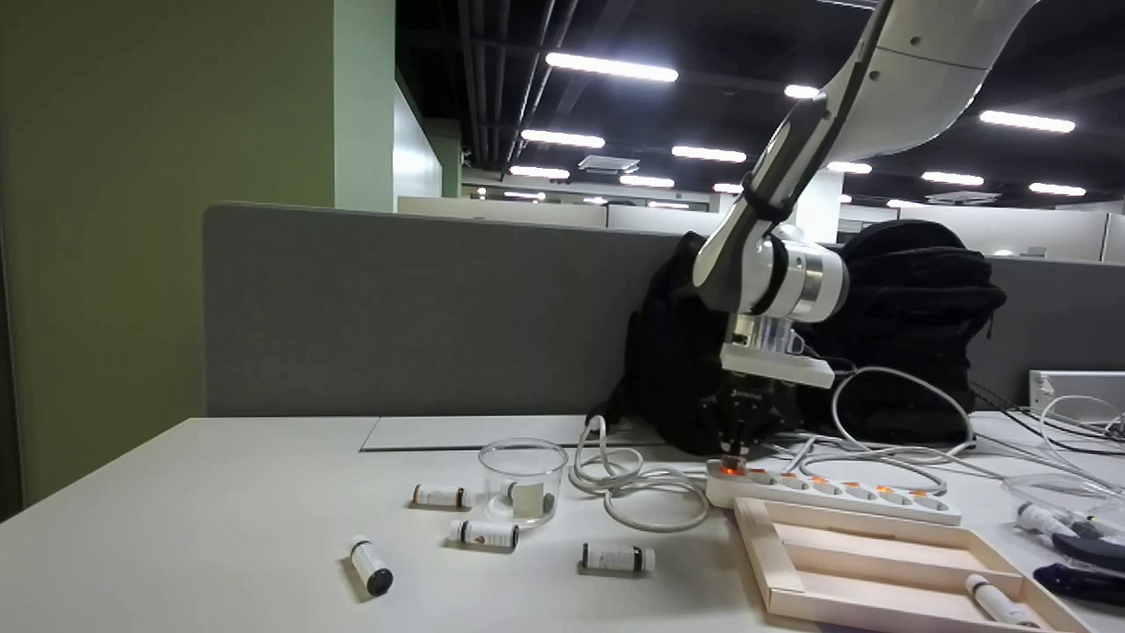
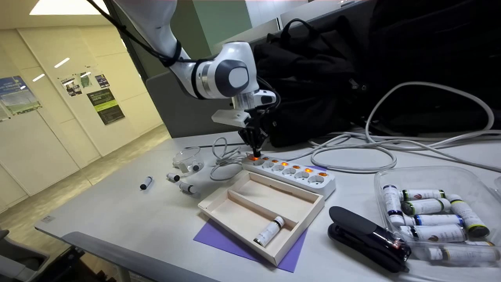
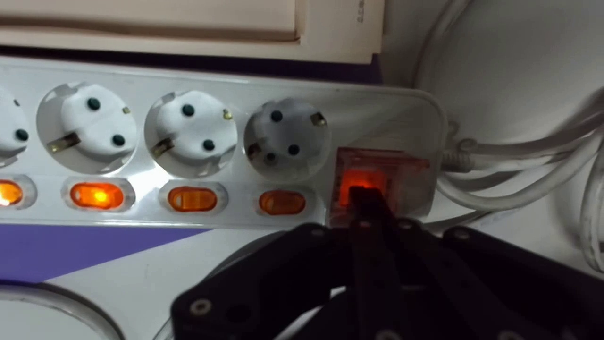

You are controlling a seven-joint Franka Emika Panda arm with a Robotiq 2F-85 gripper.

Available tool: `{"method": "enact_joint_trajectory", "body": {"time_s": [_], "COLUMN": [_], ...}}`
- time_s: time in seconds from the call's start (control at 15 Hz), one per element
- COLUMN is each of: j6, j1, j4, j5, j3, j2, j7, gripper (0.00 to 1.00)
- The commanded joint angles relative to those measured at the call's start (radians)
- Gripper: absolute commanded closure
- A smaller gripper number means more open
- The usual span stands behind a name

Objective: Turn off the first switch on the extension cord

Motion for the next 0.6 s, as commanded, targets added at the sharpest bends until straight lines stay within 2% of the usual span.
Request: {"method": "enact_joint_trajectory", "body": {"time_s": [0.0,0.2,0.53], "j6": [-0.079,-0.14,-0.293], "j1": [0.062,0.177,0.325], "j4": [0.098,0.163,0.291], "j5": [-0.042,-0.142,-0.299], "j3": [-0.06,-0.16,-0.259], "j2": [0.078,0.121,0.217], "j7": [0.077,0.218,0.423], "gripper": [1.0,1.0,1.0]}}
